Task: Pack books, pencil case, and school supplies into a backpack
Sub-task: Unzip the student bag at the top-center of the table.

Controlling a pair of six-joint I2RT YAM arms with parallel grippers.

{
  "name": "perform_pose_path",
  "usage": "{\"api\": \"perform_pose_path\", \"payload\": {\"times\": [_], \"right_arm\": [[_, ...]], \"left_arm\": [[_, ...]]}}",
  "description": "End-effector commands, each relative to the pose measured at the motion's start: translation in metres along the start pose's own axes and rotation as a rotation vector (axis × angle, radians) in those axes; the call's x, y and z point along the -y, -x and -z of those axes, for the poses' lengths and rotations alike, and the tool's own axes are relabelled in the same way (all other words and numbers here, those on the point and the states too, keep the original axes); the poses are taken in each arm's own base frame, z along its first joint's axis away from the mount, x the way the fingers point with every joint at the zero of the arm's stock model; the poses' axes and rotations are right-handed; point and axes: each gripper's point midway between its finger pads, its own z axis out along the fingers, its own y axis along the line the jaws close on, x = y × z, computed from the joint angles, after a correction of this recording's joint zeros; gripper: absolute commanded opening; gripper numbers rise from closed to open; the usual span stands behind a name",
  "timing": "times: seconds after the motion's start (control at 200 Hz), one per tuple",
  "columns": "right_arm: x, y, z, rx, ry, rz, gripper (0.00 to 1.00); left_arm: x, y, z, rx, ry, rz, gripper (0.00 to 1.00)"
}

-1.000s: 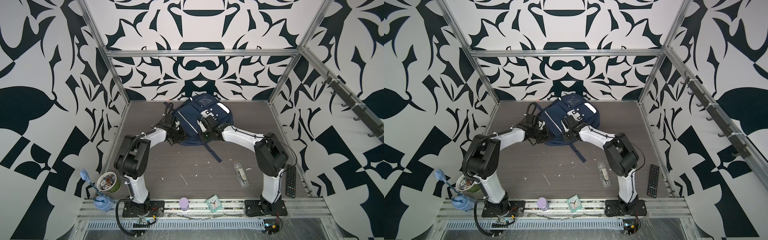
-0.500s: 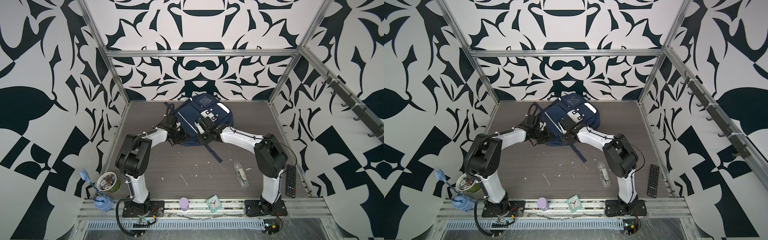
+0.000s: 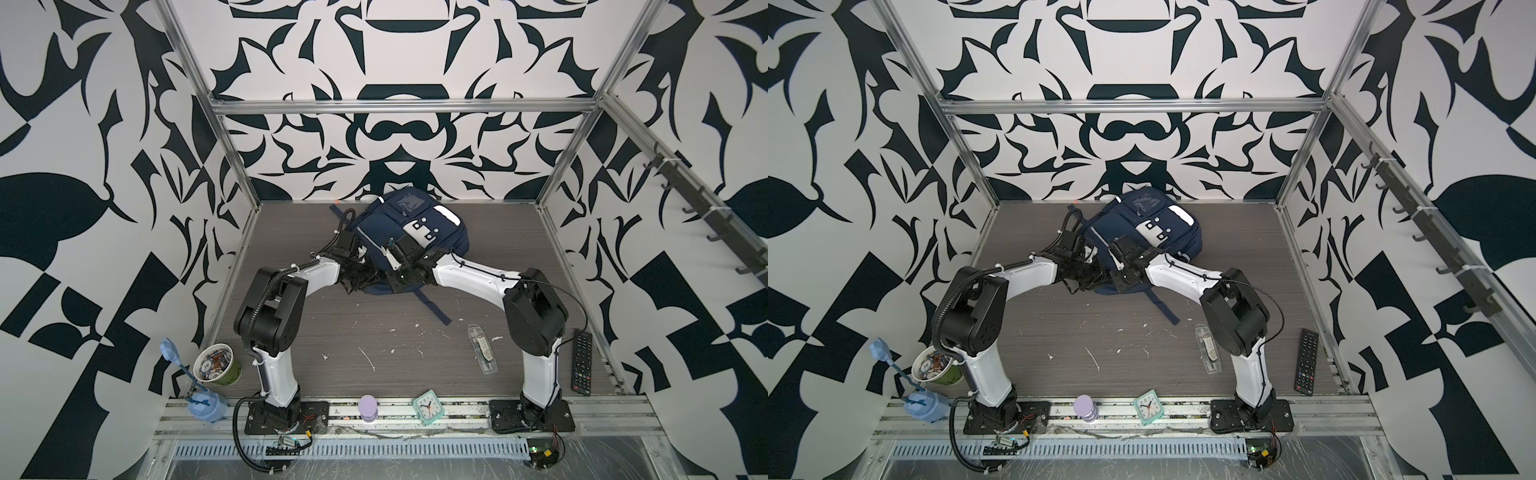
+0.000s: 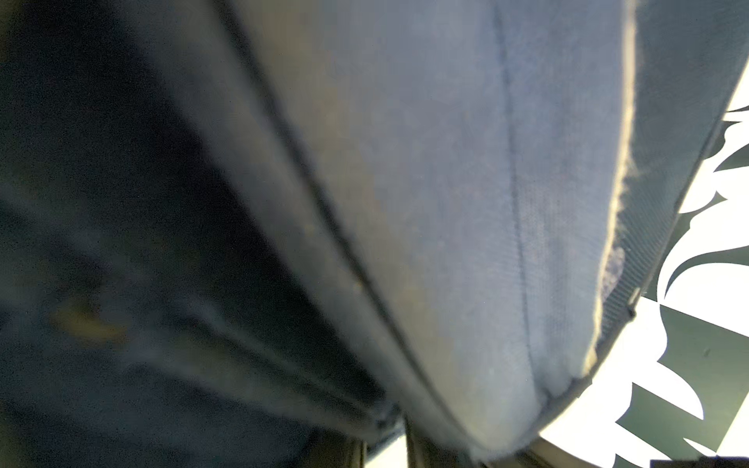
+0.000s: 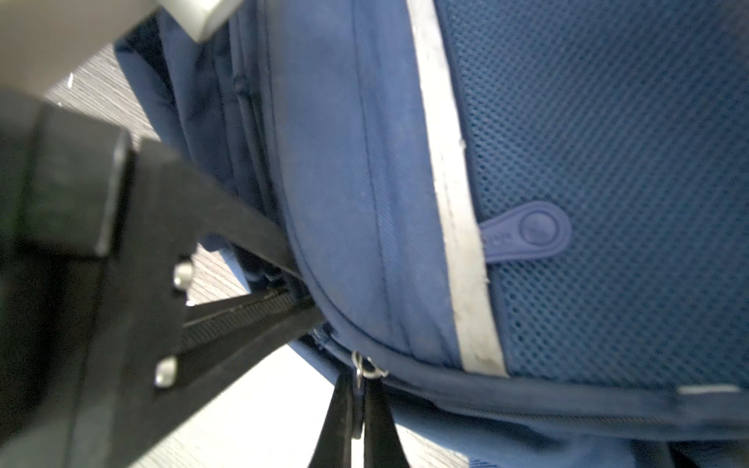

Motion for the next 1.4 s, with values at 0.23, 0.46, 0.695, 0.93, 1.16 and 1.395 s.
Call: {"api": "perform_pose_path", "payload": {"times": [0.23, 0.46, 0.695, 0.93, 1.16, 1.395], "right_arm": [[-0.012, 0.011, 0.031, 0.070, 0.154, -0.071, 0.00], [0.025, 0.004, 0.049, 0.093, 0.145, -0.161, 0.00], [0.052, -0.011, 0.065, 0.099, 0.112, -0.196, 0.00], [0.065, -0.028, 0.068, 0.068, 0.099, -0.215, 0.00], [0.051, -0.037, 0.059, 0.028, 0.136, -0.209, 0.00], [0.019, -0.032, 0.038, -0.006, 0.162, -0.159, 0.00]], "left_arm": [[0.015, -0.010, 0.014, -0.020, -0.010, -0.083, 0.37], [0.013, 0.002, 0.042, 0.025, 0.021, -0.121, 0.44], [0.001, 0.019, 0.053, 0.066, 0.052, -0.113, 0.44], [-0.007, 0.030, 0.030, 0.046, 0.032, -0.068, 0.44], [0.000, 0.031, 0.017, 0.034, 0.010, -0.063, 0.37], [0.005, 0.019, 0.004, 0.005, 0.001, -0.069, 0.22]]}}
